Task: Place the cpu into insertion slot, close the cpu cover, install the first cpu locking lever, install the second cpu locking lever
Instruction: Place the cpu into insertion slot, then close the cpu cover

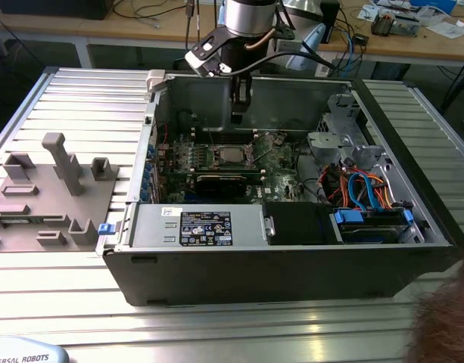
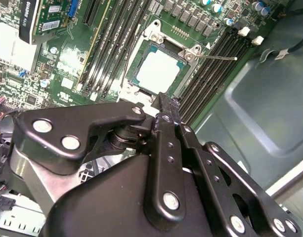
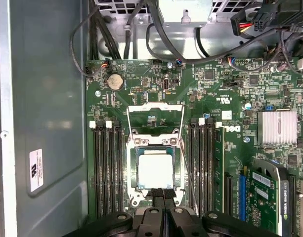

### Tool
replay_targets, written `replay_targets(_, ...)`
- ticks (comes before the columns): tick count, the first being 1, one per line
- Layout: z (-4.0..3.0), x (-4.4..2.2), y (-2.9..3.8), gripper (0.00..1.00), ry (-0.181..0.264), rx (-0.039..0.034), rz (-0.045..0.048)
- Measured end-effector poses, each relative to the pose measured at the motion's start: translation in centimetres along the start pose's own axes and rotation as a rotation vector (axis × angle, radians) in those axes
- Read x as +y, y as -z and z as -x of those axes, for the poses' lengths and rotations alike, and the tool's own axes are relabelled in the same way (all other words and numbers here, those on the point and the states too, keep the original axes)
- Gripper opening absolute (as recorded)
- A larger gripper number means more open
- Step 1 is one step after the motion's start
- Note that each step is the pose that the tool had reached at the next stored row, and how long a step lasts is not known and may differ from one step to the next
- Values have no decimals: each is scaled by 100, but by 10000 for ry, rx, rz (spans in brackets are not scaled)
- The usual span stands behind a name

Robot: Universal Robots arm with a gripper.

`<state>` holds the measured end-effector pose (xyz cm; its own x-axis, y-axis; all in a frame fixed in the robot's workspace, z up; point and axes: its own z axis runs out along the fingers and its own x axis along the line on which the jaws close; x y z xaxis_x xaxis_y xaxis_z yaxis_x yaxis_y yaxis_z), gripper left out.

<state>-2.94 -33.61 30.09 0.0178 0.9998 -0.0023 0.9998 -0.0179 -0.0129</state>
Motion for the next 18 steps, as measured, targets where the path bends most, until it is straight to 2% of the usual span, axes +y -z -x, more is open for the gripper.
replay_targets(11,0,-2,130,11,0,0,0)
replay_targets(18,0,-1,141,11,0,-2,-1)
